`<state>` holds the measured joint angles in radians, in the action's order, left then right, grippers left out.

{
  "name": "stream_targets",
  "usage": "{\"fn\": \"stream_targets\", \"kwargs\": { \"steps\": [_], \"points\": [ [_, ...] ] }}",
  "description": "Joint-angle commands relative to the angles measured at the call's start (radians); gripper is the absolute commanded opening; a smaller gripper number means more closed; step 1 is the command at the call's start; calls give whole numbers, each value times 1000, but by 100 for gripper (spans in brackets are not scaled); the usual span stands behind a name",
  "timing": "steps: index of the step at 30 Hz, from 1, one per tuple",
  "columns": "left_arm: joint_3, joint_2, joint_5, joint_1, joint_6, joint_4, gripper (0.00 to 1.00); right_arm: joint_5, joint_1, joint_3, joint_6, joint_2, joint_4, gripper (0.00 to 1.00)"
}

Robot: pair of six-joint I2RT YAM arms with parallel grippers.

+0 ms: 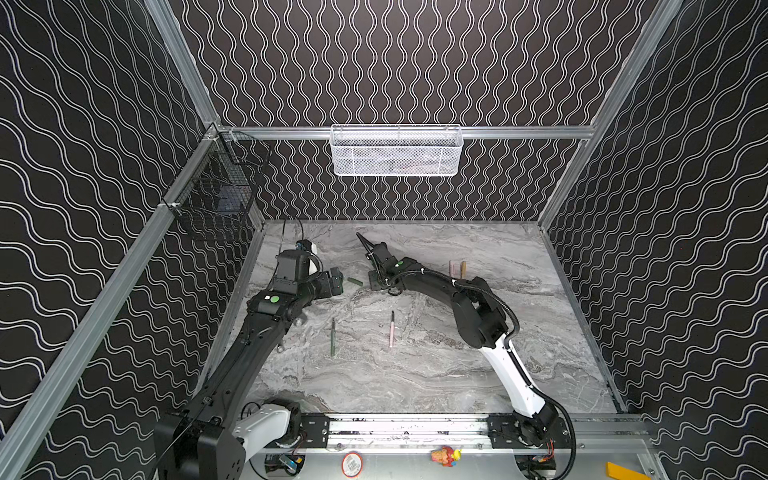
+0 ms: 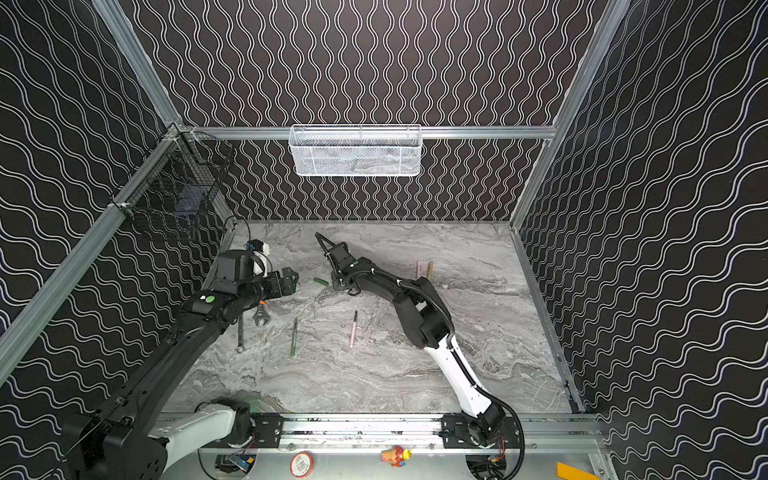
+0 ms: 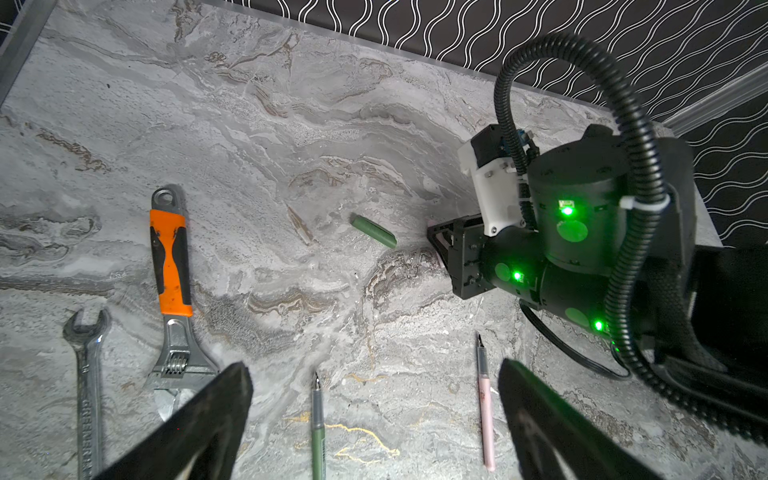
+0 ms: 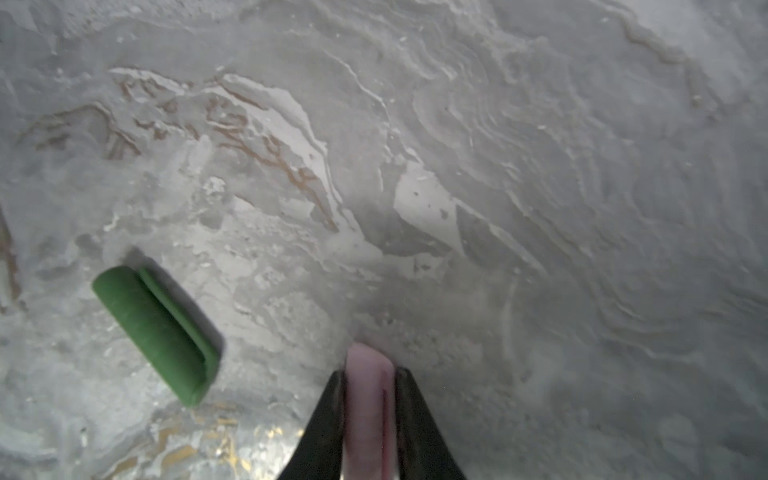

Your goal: Insert the pens into the pen caps

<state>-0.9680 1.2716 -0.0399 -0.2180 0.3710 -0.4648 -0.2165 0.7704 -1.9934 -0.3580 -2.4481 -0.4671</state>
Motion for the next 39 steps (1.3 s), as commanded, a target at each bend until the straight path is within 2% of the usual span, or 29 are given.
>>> {"fn": "stream_targets", "kwargs": {
  "steps": [1,13,24,28,32,39],
  "points": [
    [-1,4,-3,2,3,34,96,-33,1,35,5,38,-37,22],
    [0,11,-7,2,3,36,96,-50,-16,165,-27,150,15,21],
    [26,13,-91,-1,4,81,93,-19,-78,650,-97,479,107,21],
    [22,28,-107,-28,-12,77,92,5,-88,808,-141,586,140,20],
    [-6,74,-85,-106,-39,33,90,14,-95,895,-182,619,167,20],
    [-64,173,55,-342,1,-92,88,76,-131,973,-221,652,216,24]
  ]
}}
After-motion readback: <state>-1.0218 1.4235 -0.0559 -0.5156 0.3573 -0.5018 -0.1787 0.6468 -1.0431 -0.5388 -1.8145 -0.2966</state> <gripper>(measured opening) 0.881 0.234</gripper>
